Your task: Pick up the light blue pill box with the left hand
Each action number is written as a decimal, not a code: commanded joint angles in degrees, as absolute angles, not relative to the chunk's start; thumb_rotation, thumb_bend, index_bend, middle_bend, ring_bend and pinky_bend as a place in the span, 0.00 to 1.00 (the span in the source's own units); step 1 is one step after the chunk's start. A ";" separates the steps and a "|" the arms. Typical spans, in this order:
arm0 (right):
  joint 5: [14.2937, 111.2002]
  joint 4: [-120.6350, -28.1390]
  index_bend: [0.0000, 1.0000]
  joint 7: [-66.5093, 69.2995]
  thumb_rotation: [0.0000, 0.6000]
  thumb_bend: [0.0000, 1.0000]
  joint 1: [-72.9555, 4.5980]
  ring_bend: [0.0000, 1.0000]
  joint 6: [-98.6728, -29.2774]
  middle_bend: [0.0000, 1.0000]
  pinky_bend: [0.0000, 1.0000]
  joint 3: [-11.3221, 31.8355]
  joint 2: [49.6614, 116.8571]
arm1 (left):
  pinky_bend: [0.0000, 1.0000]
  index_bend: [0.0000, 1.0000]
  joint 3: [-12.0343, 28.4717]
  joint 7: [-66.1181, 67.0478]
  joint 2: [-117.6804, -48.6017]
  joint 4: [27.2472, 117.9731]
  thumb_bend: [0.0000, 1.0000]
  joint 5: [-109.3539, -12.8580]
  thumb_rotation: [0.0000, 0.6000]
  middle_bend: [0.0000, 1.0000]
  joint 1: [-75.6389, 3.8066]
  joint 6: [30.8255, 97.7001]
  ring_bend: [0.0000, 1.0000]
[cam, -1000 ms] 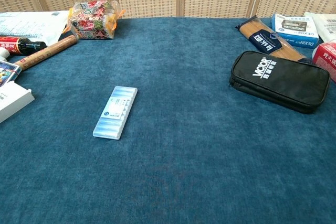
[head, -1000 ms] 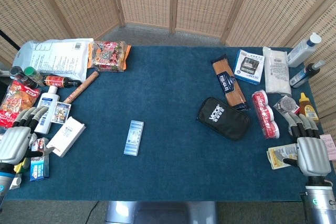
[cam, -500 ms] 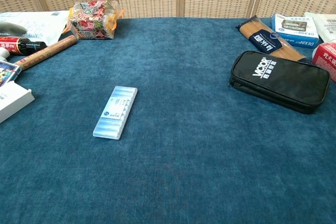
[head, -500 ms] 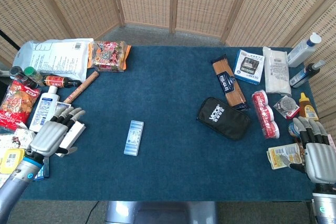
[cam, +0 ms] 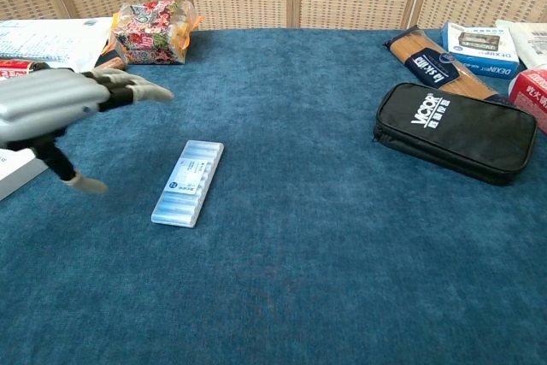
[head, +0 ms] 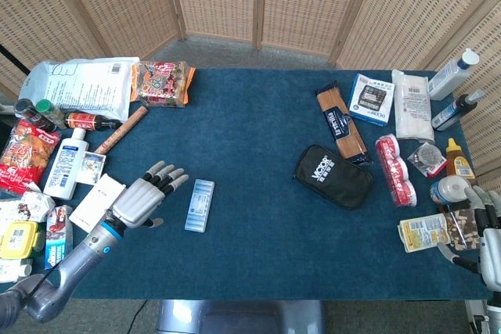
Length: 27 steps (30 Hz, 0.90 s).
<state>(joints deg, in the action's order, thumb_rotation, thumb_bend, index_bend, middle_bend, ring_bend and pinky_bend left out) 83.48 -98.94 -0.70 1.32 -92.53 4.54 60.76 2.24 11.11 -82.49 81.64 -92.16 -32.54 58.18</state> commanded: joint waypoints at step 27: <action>82.55 -95.47 0.00 4.89 1.00 0.11 4.62 0.00 -94.18 0.01 0.00 4.63 61.34 | 0.00 0.00 5.70 13.58 -98.96 70.10 0.14 -87.79 1.00 0.00 -41.40 53.84 0.00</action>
<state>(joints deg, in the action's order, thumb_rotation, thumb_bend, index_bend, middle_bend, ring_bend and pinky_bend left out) 82.60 -95.51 4.81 4.54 -94.11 4.61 61.34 5.18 13.33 -98.29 70.60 -88.41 -40.86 54.32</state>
